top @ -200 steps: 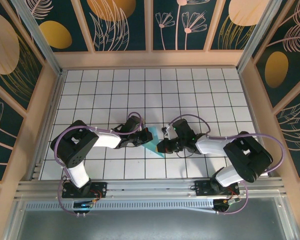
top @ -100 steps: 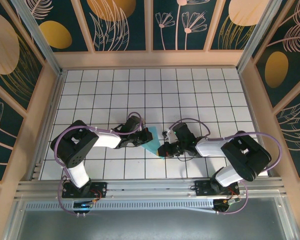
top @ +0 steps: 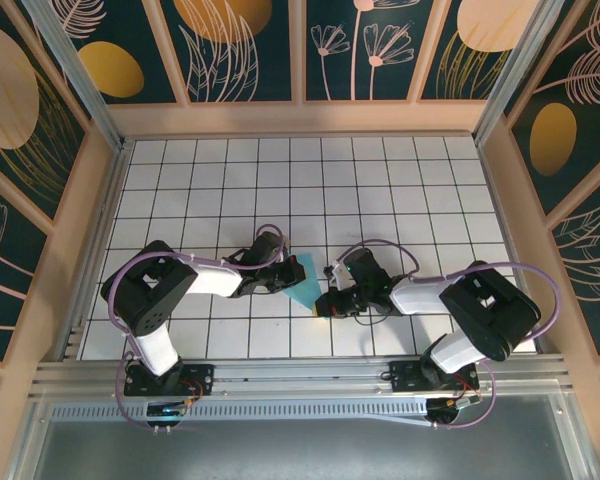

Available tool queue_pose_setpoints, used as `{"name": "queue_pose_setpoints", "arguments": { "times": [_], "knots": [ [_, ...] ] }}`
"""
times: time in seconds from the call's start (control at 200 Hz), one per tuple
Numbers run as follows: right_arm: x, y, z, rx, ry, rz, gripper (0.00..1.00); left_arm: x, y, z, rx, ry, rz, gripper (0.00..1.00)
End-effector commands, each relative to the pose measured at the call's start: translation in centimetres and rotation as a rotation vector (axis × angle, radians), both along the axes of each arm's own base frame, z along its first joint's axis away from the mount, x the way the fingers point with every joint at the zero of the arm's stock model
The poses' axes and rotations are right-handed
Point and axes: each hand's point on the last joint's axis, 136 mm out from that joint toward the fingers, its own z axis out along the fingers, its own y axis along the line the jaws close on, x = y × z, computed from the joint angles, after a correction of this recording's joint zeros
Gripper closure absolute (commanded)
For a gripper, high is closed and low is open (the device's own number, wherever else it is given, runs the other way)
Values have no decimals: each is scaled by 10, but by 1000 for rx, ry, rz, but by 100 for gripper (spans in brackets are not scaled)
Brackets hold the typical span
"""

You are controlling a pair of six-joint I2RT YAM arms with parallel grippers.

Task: Fold a paper plane with a square sheet of paper (fold left side to right side)
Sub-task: Fourth fold the wing at the center of the table.

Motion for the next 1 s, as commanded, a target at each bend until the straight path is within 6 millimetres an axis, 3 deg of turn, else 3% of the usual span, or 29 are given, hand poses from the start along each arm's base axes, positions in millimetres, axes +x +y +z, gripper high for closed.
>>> {"name": "queue_pose_setpoints", "arguments": {
  "times": [0.0, 0.32, 0.681, 0.991],
  "knots": [
    [-6, 0, -5, -5, 13, 9, 100, -12, 24, -36, 139, 58, 14, 100],
    [23, -4, 32, 2, -126, -22, 100, -11, 22, -35, 139, 56, 10, 100],
    [35, 6, 25, 41, -116, -7, 100, -10, 22, -35, 134, 55, 12, 100],
    [21, 9, 11, 60, -62, 2, 100, -11, 23, -35, 139, 54, 10, 100]
  ]
}}
